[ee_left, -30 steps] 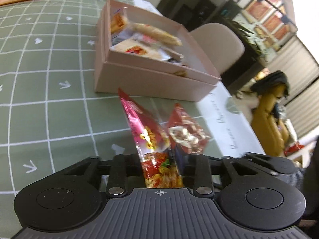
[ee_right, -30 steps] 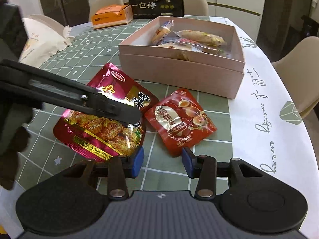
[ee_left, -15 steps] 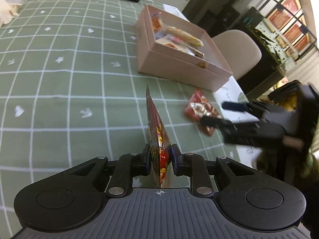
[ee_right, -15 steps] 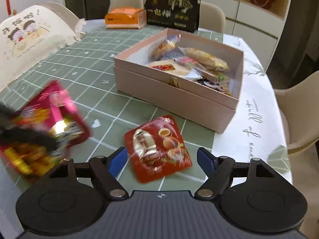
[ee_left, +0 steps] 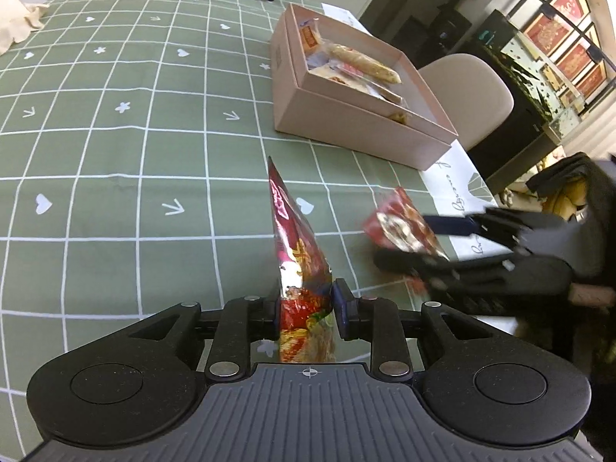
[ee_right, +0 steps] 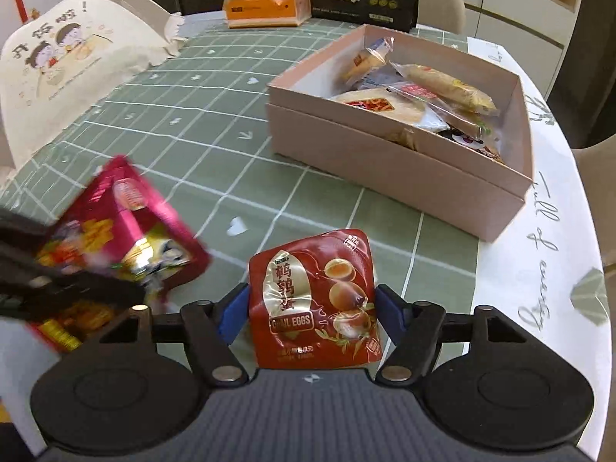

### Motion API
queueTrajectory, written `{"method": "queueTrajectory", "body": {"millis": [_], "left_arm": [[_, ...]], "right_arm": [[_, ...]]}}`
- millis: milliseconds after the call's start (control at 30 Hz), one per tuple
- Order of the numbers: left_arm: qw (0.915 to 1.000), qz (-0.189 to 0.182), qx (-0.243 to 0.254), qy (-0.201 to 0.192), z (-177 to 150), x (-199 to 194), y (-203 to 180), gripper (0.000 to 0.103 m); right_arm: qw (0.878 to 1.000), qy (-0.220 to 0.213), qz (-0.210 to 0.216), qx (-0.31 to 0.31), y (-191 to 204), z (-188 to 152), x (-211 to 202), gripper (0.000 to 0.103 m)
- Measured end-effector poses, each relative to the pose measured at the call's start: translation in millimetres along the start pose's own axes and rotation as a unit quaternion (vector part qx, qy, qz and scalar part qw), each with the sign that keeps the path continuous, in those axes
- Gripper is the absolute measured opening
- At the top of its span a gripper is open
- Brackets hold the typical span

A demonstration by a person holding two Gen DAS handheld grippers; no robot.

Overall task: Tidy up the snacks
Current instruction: 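Carry both bags over the pink box and open both tools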

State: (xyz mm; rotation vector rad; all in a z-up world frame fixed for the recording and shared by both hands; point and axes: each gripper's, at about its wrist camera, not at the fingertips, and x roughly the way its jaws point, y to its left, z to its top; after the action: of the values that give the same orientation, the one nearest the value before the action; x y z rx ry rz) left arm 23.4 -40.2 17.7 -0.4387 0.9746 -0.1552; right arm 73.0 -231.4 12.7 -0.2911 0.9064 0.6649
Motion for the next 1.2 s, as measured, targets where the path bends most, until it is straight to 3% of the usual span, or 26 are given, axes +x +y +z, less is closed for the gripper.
{"method": "queueTrajectory", "body": {"millis": [233, 367, 433, 500, 667, 767, 833, 900, 967, 1067, 1200], "left_arm": [[0.9997, -0.023, -0.007, 0.003, 9.2, 17.1, 2.0, 0.031], [0.9992, -0.039, -0.010, 0.000, 10.3, 11.6, -0.7, 0.024], [0.9977, -0.065, -0.016, -0.006, 12.9, -2.2, -8.2, 0.024], [0.9930, -0.113, -0.024, -0.025, 26.6, -21.6, -17.4, 0.024], [0.9775, -0.173, 0.016, -0.120, 101.6, -73.3, -58.0, 0.024], [0.9671, -0.191, 0.017, -0.168, 155.5, -82.8, -76.3, 0.025], [0.9649, -0.205, 0.000, -0.164, 187.3, -68.9, -77.2, 0.027], [0.9677, -0.180, -0.035, -0.172, 205.7, -52.2, -63.6, 0.027], [0.9693, -0.156, -0.056, -0.182, 202.3, -42.7, -44.7, 0.027], [0.9682, -0.168, -0.083, -0.166, 173.5, -31.3, -15.1, 0.027], [0.9822, -0.112, -0.052, -0.141, 113.3, -33.1, 3.5, 0.027]], "right_arm": [[1.000, -0.008, -0.016, 0.017, 2.2, -20.0, -32.1, 0.070], [0.999, -0.005, -0.037, 0.035, -2.5, -32.5, -40.3, 0.070], [0.998, -0.006, -0.040, 0.050, -8.1, -38.9, -46.5, 0.070], [0.997, -0.008, -0.048, 0.066, -14.1, -45.1, -54.6, 0.070], [0.993, -0.027, -0.061, 0.098, -27.9, -49.3, -76.5, 0.070], [0.991, -0.047, -0.064, 0.106, -29.8, -43.2, -89.2, 0.070], [0.991, -0.056, -0.068, 0.103, -27.8, -38.7, -94.3, 0.070], [0.990, -0.063, -0.071, 0.099, -25.2, -34.7, -97.9, 0.071], [0.990, -0.064, -0.076, 0.098, -23.6, -33.3, -99.1, 0.071], [0.989, -0.053, -0.079, 0.115, -29.3, -39.1, -98.3, 0.071], [0.985, -0.035, -0.080, 0.149, -45.3, -45.4, -98.4, 0.071]]}}
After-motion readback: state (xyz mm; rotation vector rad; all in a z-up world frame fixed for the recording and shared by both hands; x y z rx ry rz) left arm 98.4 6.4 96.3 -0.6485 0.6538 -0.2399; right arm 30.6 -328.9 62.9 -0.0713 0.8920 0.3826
